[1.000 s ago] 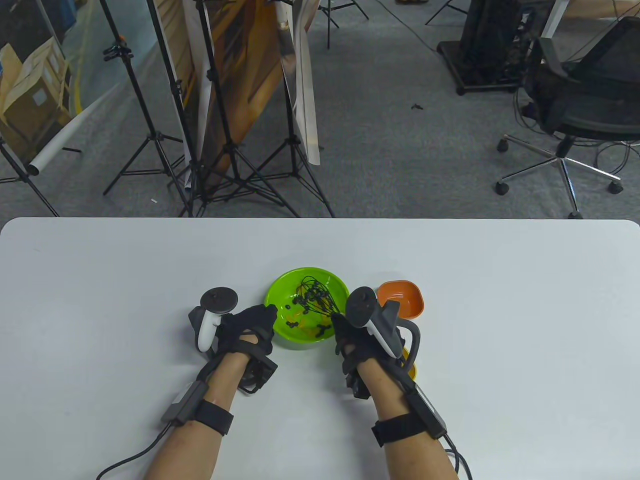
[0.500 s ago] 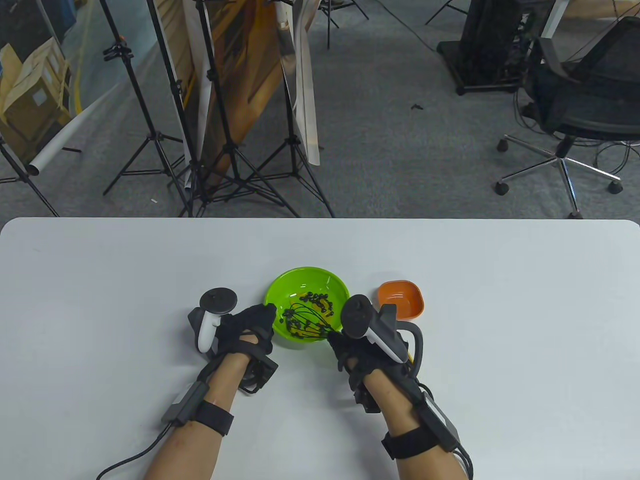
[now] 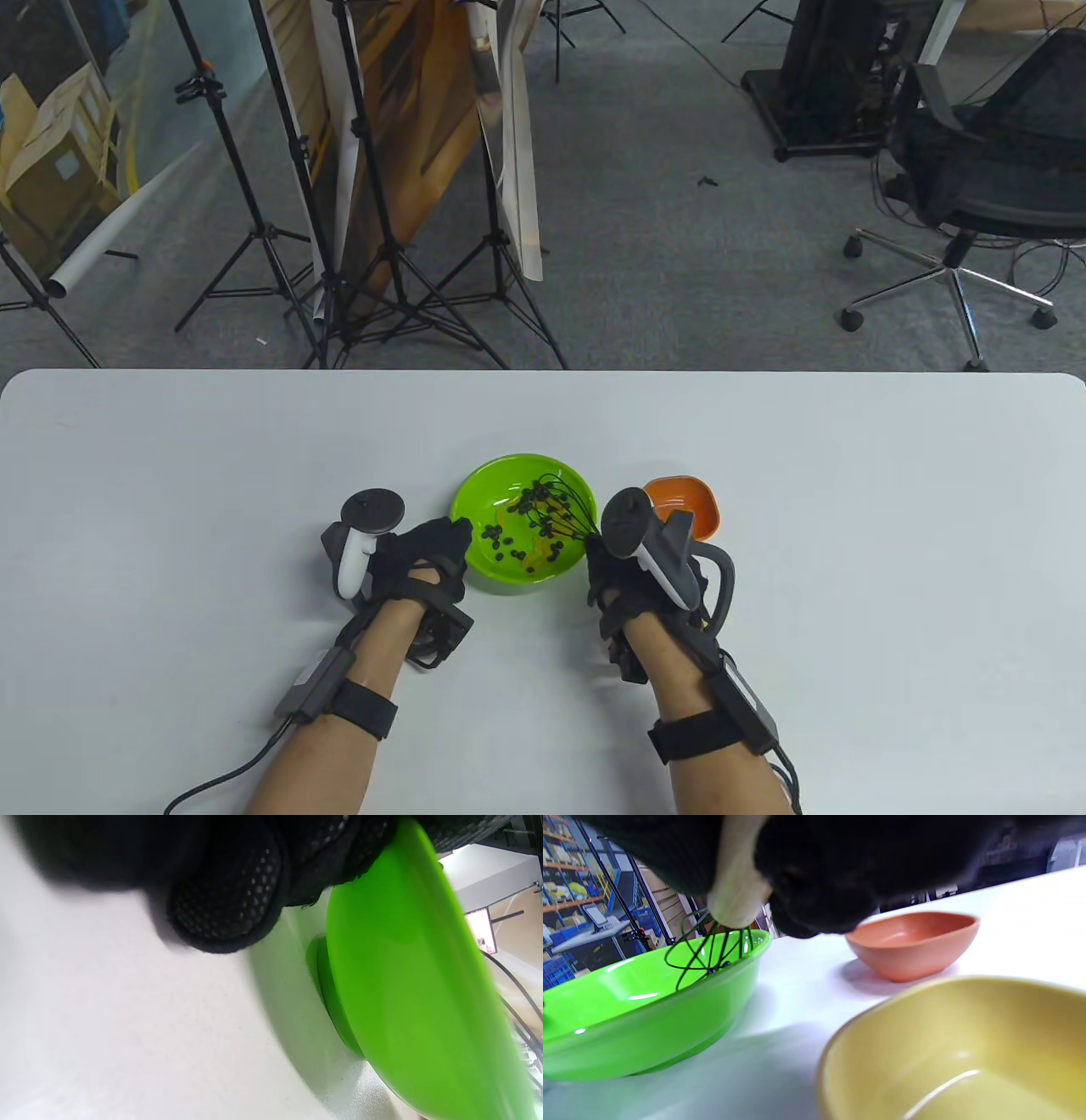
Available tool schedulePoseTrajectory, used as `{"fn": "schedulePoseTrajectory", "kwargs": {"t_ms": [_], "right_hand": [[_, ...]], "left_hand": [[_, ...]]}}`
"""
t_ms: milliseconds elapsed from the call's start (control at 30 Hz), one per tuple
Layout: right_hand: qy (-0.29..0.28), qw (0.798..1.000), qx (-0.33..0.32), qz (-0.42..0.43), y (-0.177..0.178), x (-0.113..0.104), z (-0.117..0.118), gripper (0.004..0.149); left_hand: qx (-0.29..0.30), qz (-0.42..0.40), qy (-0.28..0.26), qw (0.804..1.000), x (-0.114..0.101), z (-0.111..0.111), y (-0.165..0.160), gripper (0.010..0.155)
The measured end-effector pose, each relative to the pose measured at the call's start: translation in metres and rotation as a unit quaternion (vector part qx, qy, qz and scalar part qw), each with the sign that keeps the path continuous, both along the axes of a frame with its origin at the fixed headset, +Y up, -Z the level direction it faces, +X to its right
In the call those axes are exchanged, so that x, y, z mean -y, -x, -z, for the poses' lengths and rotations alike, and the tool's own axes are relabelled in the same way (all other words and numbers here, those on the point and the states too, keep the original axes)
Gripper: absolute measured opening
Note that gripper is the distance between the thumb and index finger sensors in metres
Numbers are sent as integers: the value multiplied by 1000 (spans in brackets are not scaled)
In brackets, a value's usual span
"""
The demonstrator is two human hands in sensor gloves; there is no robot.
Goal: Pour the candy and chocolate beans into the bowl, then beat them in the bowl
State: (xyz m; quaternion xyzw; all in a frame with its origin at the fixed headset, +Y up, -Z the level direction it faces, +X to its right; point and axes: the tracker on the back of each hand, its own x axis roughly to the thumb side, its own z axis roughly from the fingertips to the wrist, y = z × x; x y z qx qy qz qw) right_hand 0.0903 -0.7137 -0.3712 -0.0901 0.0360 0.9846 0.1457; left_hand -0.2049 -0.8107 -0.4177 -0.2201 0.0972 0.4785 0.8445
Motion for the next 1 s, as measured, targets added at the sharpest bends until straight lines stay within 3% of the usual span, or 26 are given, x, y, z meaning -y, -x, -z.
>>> {"fn": "schedulePoseTrajectory", "kwargs": {"t_ms": [267, 600, 800, 1000], "right_hand": [[3, 998, -47, 28, 28, 10, -4, 57], [18, 996, -86, 14, 18, -8, -19, 55], [9, 997, -54, -56, 7, -23, -23, 55], [9, 999, -18, -45, 2, -14, -9, 57]], "left_hand": [[1, -1, 0, 1000, 0, 0, 0, 44], [-7, -7, 3, 1000, 1, -1, 1, 45], [-6, -9, 3, 1000, 1, 0, 1, 45], [-2, -7, 1, 1000, 1, 0, 1, 45]]}}
